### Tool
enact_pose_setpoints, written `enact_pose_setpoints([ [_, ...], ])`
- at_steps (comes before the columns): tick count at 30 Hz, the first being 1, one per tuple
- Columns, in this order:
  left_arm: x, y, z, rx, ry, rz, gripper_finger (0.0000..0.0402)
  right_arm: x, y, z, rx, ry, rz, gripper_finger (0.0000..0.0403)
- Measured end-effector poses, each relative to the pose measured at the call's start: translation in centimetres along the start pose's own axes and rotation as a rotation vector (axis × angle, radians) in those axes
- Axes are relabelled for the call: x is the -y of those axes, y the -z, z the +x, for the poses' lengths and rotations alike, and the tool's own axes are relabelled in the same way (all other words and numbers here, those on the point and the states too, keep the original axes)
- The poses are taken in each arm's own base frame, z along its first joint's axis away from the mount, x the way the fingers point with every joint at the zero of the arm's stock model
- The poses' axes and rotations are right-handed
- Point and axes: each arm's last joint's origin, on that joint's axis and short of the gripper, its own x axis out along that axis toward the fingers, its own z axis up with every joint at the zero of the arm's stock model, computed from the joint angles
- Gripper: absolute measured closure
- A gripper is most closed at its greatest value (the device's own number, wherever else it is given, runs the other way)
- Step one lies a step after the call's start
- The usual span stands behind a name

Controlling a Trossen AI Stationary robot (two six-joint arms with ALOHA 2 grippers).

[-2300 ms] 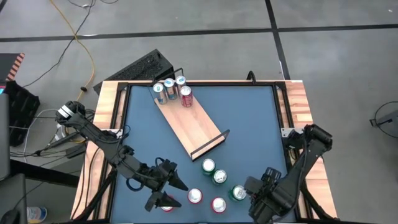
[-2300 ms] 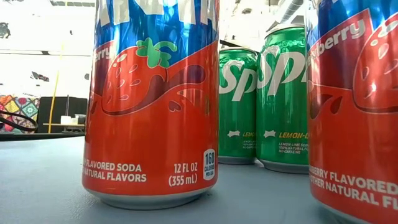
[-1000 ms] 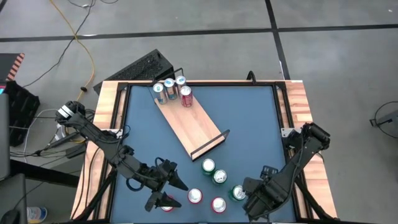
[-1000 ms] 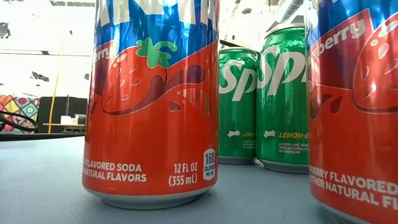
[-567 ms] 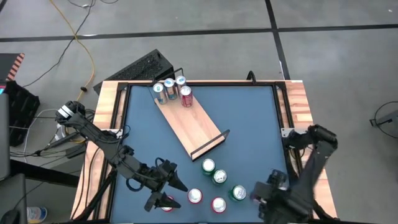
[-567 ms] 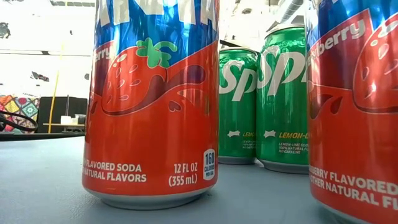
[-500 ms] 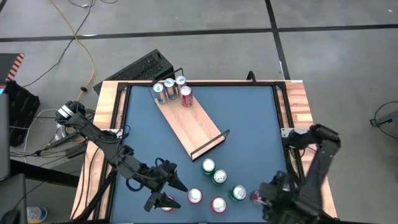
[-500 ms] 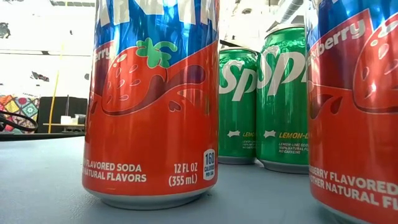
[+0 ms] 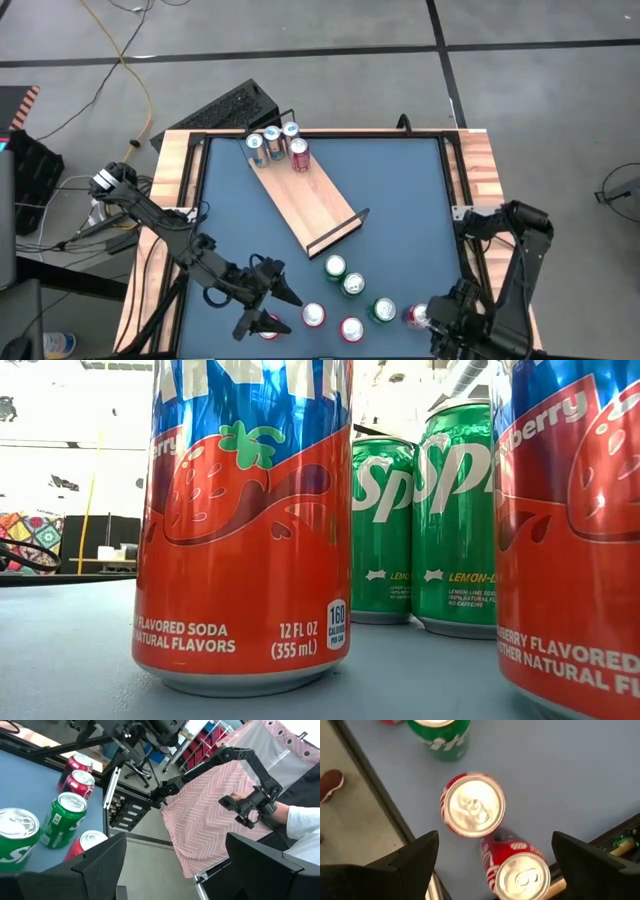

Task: Place canned beverage on shelf
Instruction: Put the left red white soda can on the shelf aligned with the other red white soda can

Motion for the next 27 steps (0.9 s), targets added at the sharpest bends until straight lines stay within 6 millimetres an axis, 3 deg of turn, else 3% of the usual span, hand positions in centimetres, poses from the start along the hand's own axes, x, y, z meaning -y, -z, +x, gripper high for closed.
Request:
enact_pose_setpoints([
  [9, -0.4, 0.6, 0.0, -0.056, -0.043, 0.011, 0.0074, -0.2, -1.9, 2.6, 0.009, 0.029, -0.071, 0.0029],
  [14, -0.4, 0.7, -0.1, -0.065, -0.044, 0.013, 0.0074, -0.7, -2.8, 2.9, 0.006, -0.014, -0.099, 0.0029],
  [21, -0.5, 0.8, -0.1, -0.081, -0.059, 0.016, 0.0074, -0.4, -2.3, 3.7, -0.003, 0.015, -0.09, 0.0029],
  [27, -0.6, 1.0, -0.1, -0.096, -0.064, 0.017, 0.0074, -1.1, -2.0, 5.7, -0.063, -0.045, -0.092, 0.0029],
])
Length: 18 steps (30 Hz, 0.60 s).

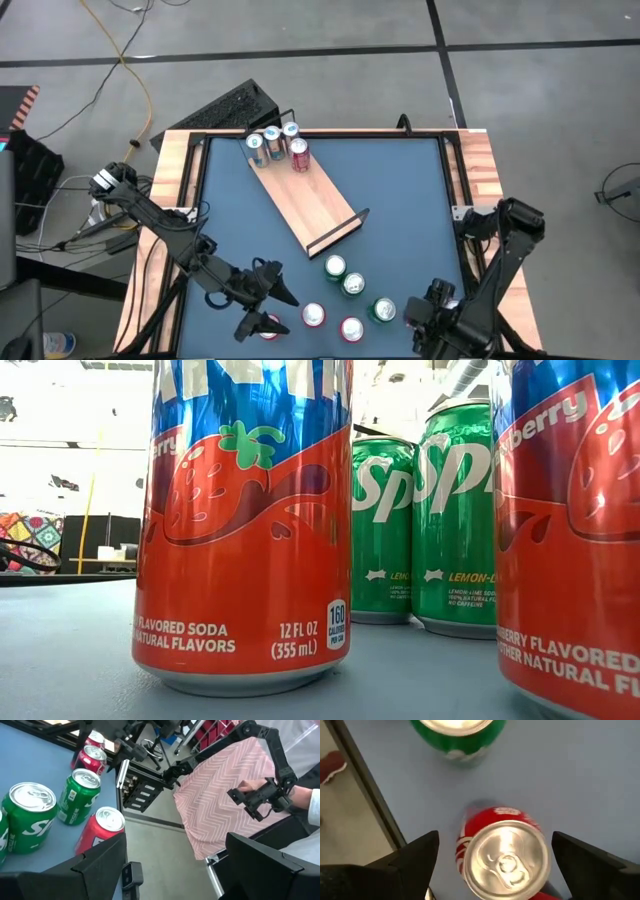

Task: Place canned beverage on shelf
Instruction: Put the left red white soda can on the shelf aligned with the other red white soda can

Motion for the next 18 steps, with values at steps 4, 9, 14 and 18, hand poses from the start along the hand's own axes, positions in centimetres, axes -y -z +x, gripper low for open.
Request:
enact_pose_setpoints([
  [4, 0.0, -0.01, 0.0, 0.001, 0.0, 0.0, 0.0074, 0.01, 0.34, 0.94, -0.038, -0.003, 0.013, 0.0029],
  [9, -0.02, 0.02, 0.0, -0.002, -0.002, 0.0, 0.0074, 0.14, 0.23, 1.1, -0.041, 0.006, 0.054, 0.0053],
  [14, -0.04, 0.05, 0.0, -0.005, -0.005, -0.03, 0.0074, 0.08, -0.08, 1.13, -0.087, -0.016, 0.071, 0.0125],
  [18, -0.13, 0.18, 0.0, -0.02, -0.012, -0.068, 0.0074, -0.04, -0.59, 0.96, -0.091, -0.031, 0.086, 0.0151],
])
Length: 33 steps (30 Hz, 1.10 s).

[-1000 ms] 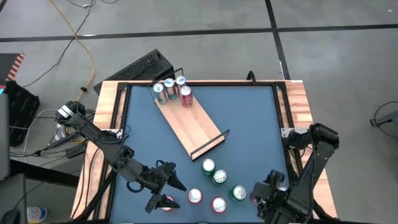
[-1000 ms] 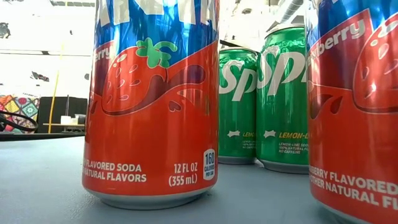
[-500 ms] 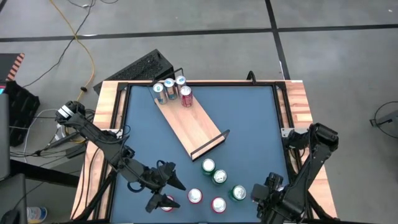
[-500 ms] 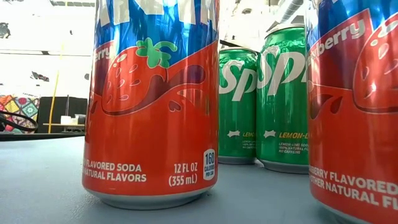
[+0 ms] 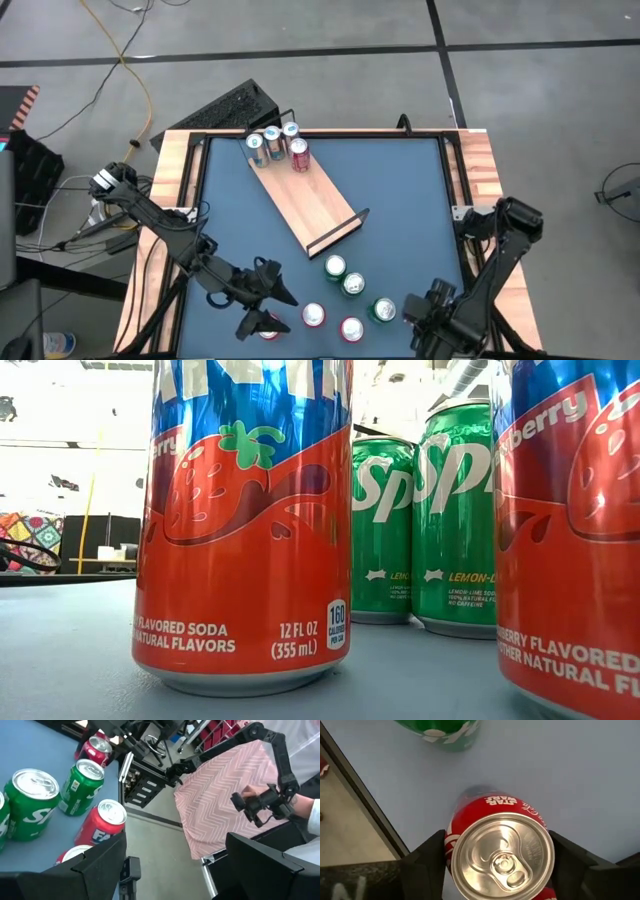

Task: Place canned beverage on shelf
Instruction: Put the left red white soda can on the shelf aligned with the other red white soda can

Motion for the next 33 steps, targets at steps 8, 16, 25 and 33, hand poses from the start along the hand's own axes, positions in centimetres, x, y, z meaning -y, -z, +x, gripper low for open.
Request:
enact_pose_setpoints([
  [8, 0.1, 0.1, 0.0, -0.034, 0.035, -0.069, 0.0074, -0.1, -2.7, -2.7, 0.009, -0.037, -0.012, 0.0151],
  [16, 0.1, 0.0, -0.1, -0.028, 0.031, -0.077, 0.0074, 1.4, -5.4, -8.1, 0.018, -0.033, -0.055, 0.0151],
  [25, 0.6, -1.2, -1.6, 0.003, 0.058, -0.075, 0.0074, 3.9, -9.8, -13.8, 0.193, -0.171, -0.011, 0.0151],
  [33, 1.0, -2.9, -5.4, 0.053, -0.015, -0.001, 0.0074, 7.0, -14.9, -15.2, 0.338, -0.125, -0.02, 0.0151],
])
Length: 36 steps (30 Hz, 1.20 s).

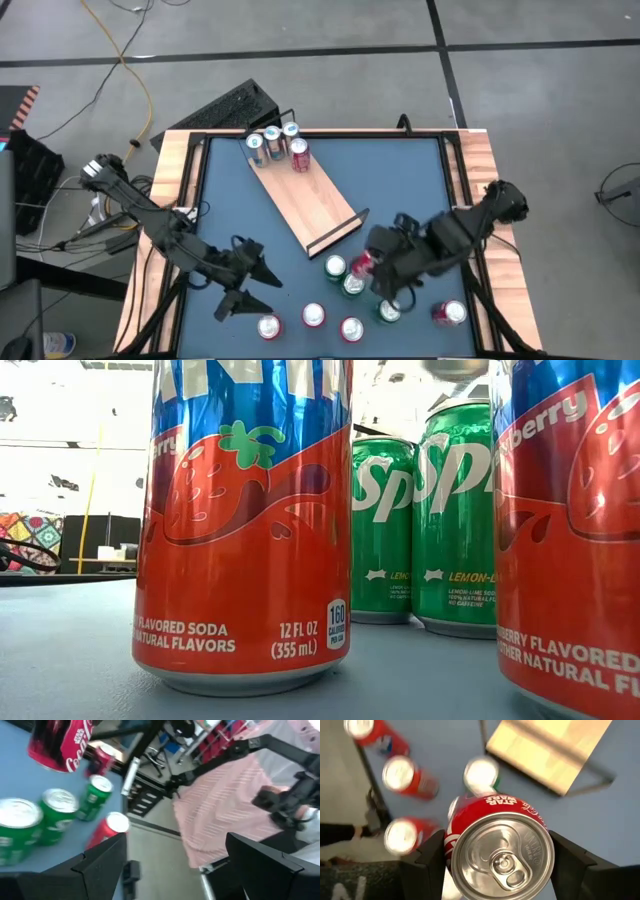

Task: Place canned beverage on shelf
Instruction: Put the left red white soda can on the shelf aligned with the other red white soda can

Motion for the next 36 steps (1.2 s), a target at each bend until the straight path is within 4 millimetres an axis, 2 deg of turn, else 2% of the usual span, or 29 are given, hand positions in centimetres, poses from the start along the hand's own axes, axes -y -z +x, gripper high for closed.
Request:
enact_pose_setpoints([
  [6, -0.9, -0.7, -3.2, 0.021, -0.201, 0.081, 0.0074, 3.4, -5.0, 1.0, 0.122, 0.035, -0.005, 0.0151],
  [12, -1.7, -1.1, -5.7, 0.036, -0.342, 0.154, 0.0074, 8.4, -10.1, 2.3, 0.248, 0.081, 0.085, 0.0151],
  [17, -2.5, -1.0, -7.0, 0.011, -0.45, 0.194, 0.0074, 12.7, -12.4, 3.5, 0.275, 0.147, 0.216, 0.0151],
  [20, -3.2, -1.0, -7.2, -0.015, -0.495, 0.202, 0.0074, 14.5, -12.9, 4.7, 0.247, 0.189, 0.27, 0.0151],
  [24, -3.9, -1.2, -7.3, -0.029, -0.547, 0.205, 0.0074, 15.1, -13.5, 7.4, 0.175, 0.225, 0.285, 0.0151],
  [29, -4.9, -1.7, -7.3, -0.022, -0.604, 0.193, 0.0074, 14.5, -14.1, 12.1, 0.056, 0.263, 0.221, 0.0151],
  [36, -6.3, -2.7, -7.5, 0.015, -0.686, 0.155, 0.0074, 14.9, -15.1, 15.2, -0.006, 0.26, 0.155, 0.0151],
])
